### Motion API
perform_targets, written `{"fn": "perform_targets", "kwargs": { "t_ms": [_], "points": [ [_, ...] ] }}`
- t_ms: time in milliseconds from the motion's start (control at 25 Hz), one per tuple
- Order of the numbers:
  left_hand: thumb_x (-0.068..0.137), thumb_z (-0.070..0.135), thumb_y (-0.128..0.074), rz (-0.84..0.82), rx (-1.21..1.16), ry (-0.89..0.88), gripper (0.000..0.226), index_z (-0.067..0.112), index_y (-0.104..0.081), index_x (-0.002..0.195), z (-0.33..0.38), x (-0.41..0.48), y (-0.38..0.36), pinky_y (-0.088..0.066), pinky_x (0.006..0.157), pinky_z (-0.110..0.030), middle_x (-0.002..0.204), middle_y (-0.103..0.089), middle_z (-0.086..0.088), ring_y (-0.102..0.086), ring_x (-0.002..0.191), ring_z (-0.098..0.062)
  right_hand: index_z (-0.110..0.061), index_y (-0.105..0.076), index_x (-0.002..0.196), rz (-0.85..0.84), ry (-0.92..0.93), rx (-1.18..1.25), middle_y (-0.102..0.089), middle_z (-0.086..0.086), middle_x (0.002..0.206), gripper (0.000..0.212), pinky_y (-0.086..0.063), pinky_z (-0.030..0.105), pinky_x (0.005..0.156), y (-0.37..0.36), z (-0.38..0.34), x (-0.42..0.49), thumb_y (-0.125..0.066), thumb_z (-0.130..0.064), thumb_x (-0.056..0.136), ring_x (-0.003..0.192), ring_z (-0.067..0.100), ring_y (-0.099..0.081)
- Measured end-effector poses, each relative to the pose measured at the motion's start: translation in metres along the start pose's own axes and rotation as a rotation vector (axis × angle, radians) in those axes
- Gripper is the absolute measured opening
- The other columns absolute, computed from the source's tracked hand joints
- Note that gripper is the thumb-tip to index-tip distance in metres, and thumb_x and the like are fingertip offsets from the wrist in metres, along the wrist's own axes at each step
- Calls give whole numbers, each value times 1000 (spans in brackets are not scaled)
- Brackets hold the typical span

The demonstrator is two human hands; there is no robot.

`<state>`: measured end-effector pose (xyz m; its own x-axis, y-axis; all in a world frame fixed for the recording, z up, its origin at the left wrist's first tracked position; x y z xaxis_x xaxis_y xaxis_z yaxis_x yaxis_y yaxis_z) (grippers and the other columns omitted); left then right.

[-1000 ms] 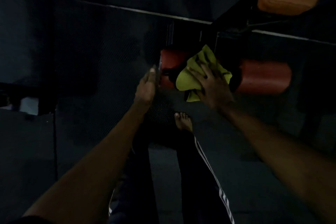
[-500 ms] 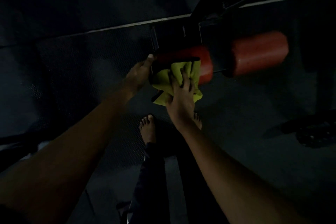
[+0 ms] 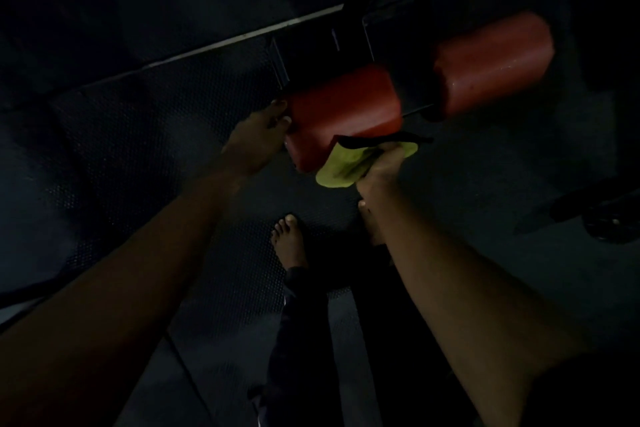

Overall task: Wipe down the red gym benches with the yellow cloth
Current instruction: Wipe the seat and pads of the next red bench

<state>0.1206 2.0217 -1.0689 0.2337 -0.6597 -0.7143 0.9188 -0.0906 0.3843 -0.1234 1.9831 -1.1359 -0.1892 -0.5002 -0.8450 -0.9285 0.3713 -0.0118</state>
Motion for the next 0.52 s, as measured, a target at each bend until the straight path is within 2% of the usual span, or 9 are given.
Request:
{"fn": "perform_targets", "kwargs": {
  "t_ms": [80,120,200,280,320,400,520],
  "points": [
    [107,33,-43,11,23,-30,52,25,-31,157,2,3,-5,-16,103,-10,165,-24,3,-27,149,-15,-23,-61,120,-55,-97,84,-65,11,124,46,-46,51,105,-1,9,3,-26,-47,104,116,33,-60],
    [108,32,-42,-5,45,-37,52,25,-29,158,5,-6,-11,-15,106,-11,166,-21,3,-24,151,-14,-23,-60,119,-59,-146,91,-64,11,124,41,-46,51,106,-1,17,-2,-28,-43,103,115,33,-60],
    [109,32,-41,36,-3,-51,51,24,-30,158,6,-5,-8,-15,113,-17,166,-20,3,-22,152,-14,-18,-58,119,-96,-286,3,-62,12,114,31,-49,47,95,2,41,-23,-34,-26,100,103,32,-60],
    [108,34,-41,100,-7,-29,49,24,-35,156,7,-6,-5,-18,121,-26,165,-25,2,-25,151,-16,-11,-56,128,-191,-354,-70,-63,12,110,35,-52,42,81,-3,54,-42,-35,-20,101,96,30,-61],
    [108,35,-40,128,45,-18,49,22,-37,155,9,-5,-5,-21,122,-31,164,-28,0,-27,150,-18,-9,-53,136,-187,-329,-104,-64,13,114,39,-54,42,78,-3,52,-47,-37,-21,103,98,30,-62],
    [106,41,-37,168,212,-37,54,17,-38,155,22,0,-8,-22,122,-42,163,-31,-7,-28,150,-26,-11,-50,142,-144,-235,-170,-65,13,126,41,-57,46,86,3,35,-47,-48,-23,103,108,31,-65],
    [108,40,-35,124,329,-77,59,15,-23,160,40,13,-27,-9,125,-47,168,-11,-10,-9,155,-29,-15,-50,143,1,34,-335,-64,11,131,47,-52,48,101,34,-24,-39,-60,-17,97,118,30,-63]
  ]
}}
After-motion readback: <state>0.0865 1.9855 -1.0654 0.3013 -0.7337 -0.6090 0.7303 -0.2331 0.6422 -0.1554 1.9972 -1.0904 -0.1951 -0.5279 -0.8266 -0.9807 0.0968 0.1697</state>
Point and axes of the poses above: each hand's wrist, its own x-axis towards the middle knuckle, its own y-axis out of the back of the hand, z = x × y, the point moved 10 cm from there along x, towards the middle knuckle
